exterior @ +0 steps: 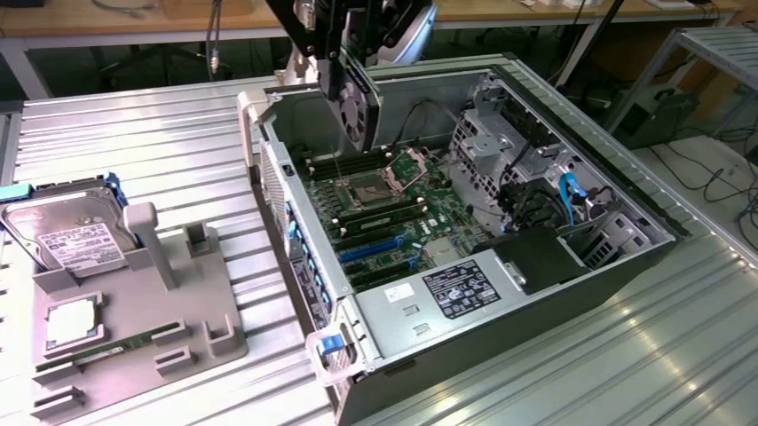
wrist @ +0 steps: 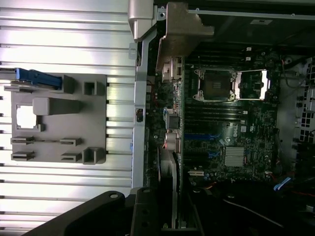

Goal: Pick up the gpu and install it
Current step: 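Pick up the gpu and move the gpu toward the slot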

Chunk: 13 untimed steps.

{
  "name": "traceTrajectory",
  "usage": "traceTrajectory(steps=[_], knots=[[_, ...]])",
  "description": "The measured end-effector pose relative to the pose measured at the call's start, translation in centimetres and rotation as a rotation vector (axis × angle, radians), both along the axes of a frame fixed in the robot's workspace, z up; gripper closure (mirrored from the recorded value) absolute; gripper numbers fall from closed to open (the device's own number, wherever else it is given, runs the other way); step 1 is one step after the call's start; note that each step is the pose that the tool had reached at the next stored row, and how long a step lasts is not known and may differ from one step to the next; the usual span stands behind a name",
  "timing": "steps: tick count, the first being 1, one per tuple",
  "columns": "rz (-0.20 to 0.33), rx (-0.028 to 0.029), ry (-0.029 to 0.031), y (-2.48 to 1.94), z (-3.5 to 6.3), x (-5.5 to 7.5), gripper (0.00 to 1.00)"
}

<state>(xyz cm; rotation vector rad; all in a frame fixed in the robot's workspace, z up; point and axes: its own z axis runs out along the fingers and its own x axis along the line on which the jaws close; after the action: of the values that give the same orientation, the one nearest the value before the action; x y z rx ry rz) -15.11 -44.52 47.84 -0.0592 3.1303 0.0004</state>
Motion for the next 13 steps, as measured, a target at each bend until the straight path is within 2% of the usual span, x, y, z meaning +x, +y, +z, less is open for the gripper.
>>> traceTrajectory(steps=[13], knots=[[0.0,-0.0001,0.0,0.0,0.0,0.88,0.73]])
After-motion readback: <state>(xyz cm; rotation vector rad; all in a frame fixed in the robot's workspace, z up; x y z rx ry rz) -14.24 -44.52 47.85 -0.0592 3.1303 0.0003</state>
